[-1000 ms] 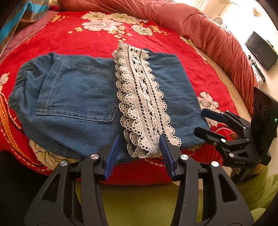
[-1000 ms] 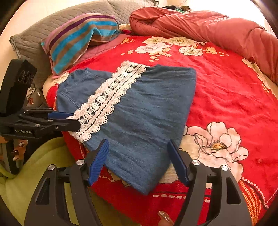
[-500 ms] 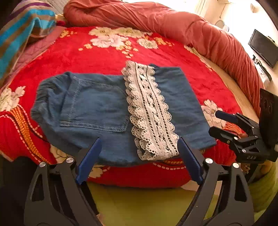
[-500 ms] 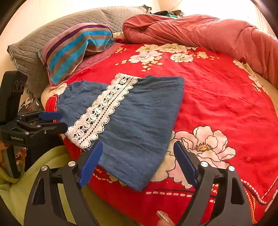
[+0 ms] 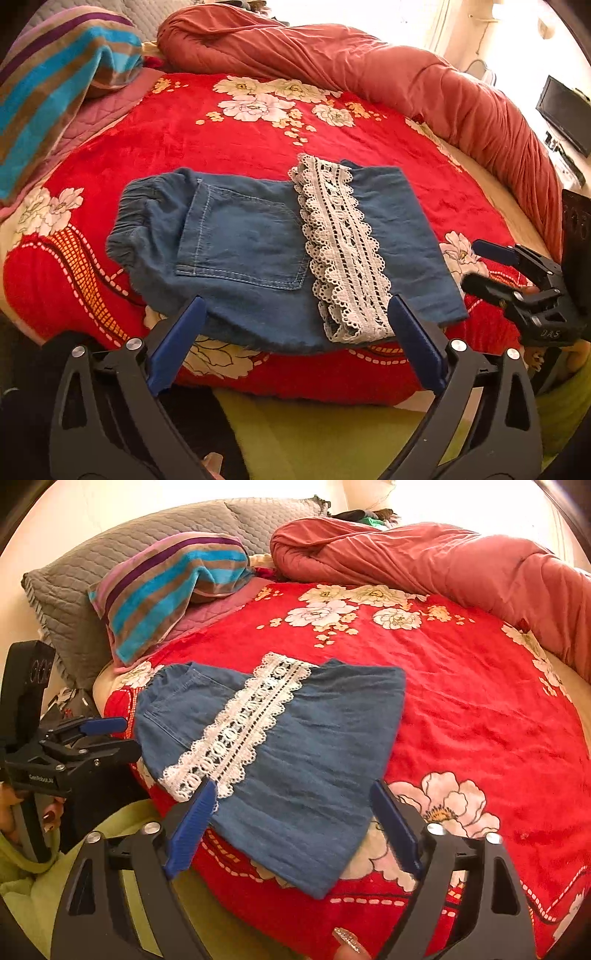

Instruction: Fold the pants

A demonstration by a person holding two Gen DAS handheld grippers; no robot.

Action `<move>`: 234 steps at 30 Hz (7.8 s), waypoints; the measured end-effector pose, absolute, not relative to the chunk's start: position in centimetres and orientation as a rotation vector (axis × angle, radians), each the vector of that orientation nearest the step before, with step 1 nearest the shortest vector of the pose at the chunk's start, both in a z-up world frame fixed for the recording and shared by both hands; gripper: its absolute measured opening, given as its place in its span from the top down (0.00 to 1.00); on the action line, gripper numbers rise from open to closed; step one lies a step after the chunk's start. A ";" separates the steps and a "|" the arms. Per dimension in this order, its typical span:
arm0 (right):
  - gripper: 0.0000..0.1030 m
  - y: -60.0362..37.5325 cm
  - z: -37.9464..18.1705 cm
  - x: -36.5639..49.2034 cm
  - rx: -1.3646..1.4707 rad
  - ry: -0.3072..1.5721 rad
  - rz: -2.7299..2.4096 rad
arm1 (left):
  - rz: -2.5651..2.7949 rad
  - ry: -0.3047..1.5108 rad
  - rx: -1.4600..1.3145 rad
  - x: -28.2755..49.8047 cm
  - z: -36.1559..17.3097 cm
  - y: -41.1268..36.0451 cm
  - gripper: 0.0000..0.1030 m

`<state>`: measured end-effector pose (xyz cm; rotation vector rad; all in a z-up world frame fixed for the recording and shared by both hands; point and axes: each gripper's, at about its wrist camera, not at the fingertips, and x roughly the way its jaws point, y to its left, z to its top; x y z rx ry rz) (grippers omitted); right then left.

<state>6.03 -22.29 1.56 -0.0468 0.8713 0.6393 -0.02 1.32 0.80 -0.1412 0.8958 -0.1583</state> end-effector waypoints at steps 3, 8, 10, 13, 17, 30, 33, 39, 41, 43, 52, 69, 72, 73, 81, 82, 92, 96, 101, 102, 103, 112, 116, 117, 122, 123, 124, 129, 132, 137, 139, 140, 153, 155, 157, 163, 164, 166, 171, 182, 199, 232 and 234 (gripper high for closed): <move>0.05 -21.8 2.1 6.1 -0.043 0.860 0.643 | -0.152 0.886 -0.150 -0.2 1.0 2.0 0.10; 0.05 -21.0 2.8 6.6 -0.065 0.852 0.636 | -0.127 0.870 -0.158 -0.5 1.1 3.3 0.10; 0.05 -20.6 3.2 6.9 -0.076 0.845 0.634 | -0.116 0.867 -0.157 -0.5 1.1 3.8 0.10; 0.05 -19.6 3.8 7.4 -0.091 0.834 0.638 | -0.111 0.870 -0.181 -0.5 0.9 4.7 0.10; 0.05 -17.9 4.2 7.9 -0.117 0.826 0.657 | -0.097 0.876 -0.204 -0.4 0.5 5.8 0.10; 0.05 -11.6 4.2 10.3 -0.184 0.857 0.734 | -0.041 0.882 -0.308 0.0 -1.1 10.3 0.10; 0.05 -10.1 4.3 11.1 -0.197 0.866 0.765 | -0.036 0.870 -0.356 0.0 -1.4 11.6 0.10; 0.05 -6.3 4.5 13.1 -0.226 0.890 0.839 | -0.046 0.865 -0.429 0.3 -2.3 13.2 0.10; 0.05 -5.1 4.6 13.7 -0.244 0.893 0.863 | -0.058 0.873 -0.445 0.5 -2.7 13.3 0.14; 0.05 -3.6 4.6 14.2 -0.274 0.894 0.895 | -0.068 0.880 -0.459 0.7 -3.0 13.4 0.19; 0.05 2.6 3.1 15.8 -0.420 0.926 1.003 | -0.181 0.911 -0.556 1.8 -4.7 13.3 0.52; 0.48 9.6 -3.4 17.8 -0.462 1.131 1.239 | -0.227 0.915 -0.639 2.7 -6.1 14.4 0.46; 0.64 8.3 -2.3 17.8 -0.411 1.103 1.247 | -0.240 0.910 -0.625 2.6 -5.9 14.1 0.37; 0.67 7.7 -1.8 17.8 -0.393 1.086 1.250 | -0.243 0.909 -0.615 2.6 -5.7 13.9 0.34; 0.71 -0.8 3.0 18.6 -0.098 0.987 1.283 | -0.292 0.891 -0.587 3.3 -4.3 11.7 0.13; 0.71 -2.0 3.5 18.7 -0.071 0.974 1.282 | -0.302 0.895 -0.577 3.6 -4.1 11.2 0.12; 0.44 -10.6 5.0 19.3 0.079 0.895 1.250 | -0.493 0.886 -0.515 7.0 -1.4 3.9 0.10; 0.12 -15.5 4.8 18.7 0.158 0.836 1.139 | -0.594 0.860 -0.372 6.2 -0.3 -0.5 0.10; 0.12 -20.8 1.5 17.6 0.168 0.893 0.883 | -0.656 0.920 -0.191 4.3 -2.0 -5.8 0.10; 0.12 -21.9 0.5 17.5 0.205 0.927 0.847 | -0.656 0.928 -0.153 4.2 -2.4 -6.5 0.10; 0.10 -22.5 -0.1 17.4 0.233 0.950 0.824 | -0.649 0.933 -0.117 3.9 -2.6 -7.0 0.10; 0.57 -21.8 -2.6 17.0 0.264 1.072 0.814 | -0.575 0.943 -0.056 2.2 -3.0 -6.8 0.10; 0.61 -20.0 -0.1 16.0 0.209 0.968 0.875 | -0.539 0.935 -0.074 2.6 -2.8 -6.2 0.10; 0.61 -19.7 0.6 15.9 0.213 0.942 0.892 | -0.531 0.931 -0.079 2.6 -2.8 -6.0 0.10; 0.61 -19.8 -1.3 17.4 0.169 0.983 0.801 | -0.529 0.933 -0.097 2.6 -2.8 -5.7 0.10; 0.56 -20.1 -2.6 18.0 0.185 1.031 0.779 | -0.530 0.935 -0.097 2.6 -2.9 -5.7 0.10; 0.54 -20.3 -3.2 18.1 0.203 1.047 0.768 | -0.528 0.936 -0.096 2.6 -2.9 -5.7 0.10; 0.32 -21.5 -2.6 17.4 0.210 1.025 0.723 | -0.510 0.925 -0.100 2.5 -2.5 -5.4 0.10; 0.24 -22.1 -1.3 16.6 0.181 0.984 0.700 | -0.495 0.918 -0.111 2.4 -2.3 -5.1 0.10; 0.20 -23.2 0.0 15.5 0.162 0.932 0.676 | -0.446 0.908 -0.128 2.2 -1.8 -4.1 0.10; 0.20 -23.7 0.5 14.9 0.152 0.912 0.666 | -0.426 0.904 -0.132 2.2 -1.6 -3.7 0.10; 0.20 -23.9 0.7 14.7 0.148 0.904 0.663 | -0.416 0.903 -0.133 2.2 -1.5 -3.6 0.10; 0.20 -26.1 2.1 11.8 0.086 0.847 0.627 | -0.334 0.887 -0.132 2.1 -0.7 -2.4 0.09; 0.20 -26.4 2.3 11.3 0.080 0.838 0.630 | -0.326 0.887 -0.128 2.1 -0.7 -2.3 0.09; 0.20 -26.6 2.4 10.9 0.073 0.828 0.632 | -0.319 0.889 -0.128 2.2 -0.7 -2.2 0.09; 0.20 -26.7 2.2 9.6 0.013 0.807 0.627 | -0.281 0.909 -0.127 2.6 -1.1 -1.8 0.09; 0.20 -26.6 2.2 9.4 0.005 0.806 0.633 | -0.271 0.913 -0.127 2.6 -1.2 -1.7 0.09; 0.20 -26.4 2.1 9.0 -0.019 0.797 0.640 | -0.247 0.918 -0.129 2.8 -1.3 -1.3 0.09; 0.24 -24.1 2.4 6.7 -0.127 0.775 0.766 | -0.155 0.921 -0.187 3.8 -1.1 1.7 0.09; 0.54 -14.4 2.2 3.1 -0.434 0.696 1.025 | -0.174 0.970 -0.136 9.7 -0.6 1.1 0.21; 0.87 -13.7 -2.5 2.7 -0.448 0.803 1.113 | -0.172 1.015 -0.157 12.2 -4.5 -0.5 0.17; 0.26 -25.2 0.7 12.0 0.032 0.896 0.583 | -0.149 0.879 -0.087 8.7 -1.6 -0.4 0.13; 0.26 -25.3 -0.2 12.5 0.045 0.926 0.570 | -0.153 0.888 -0.089 8.7 -1.9 -0.3 0.13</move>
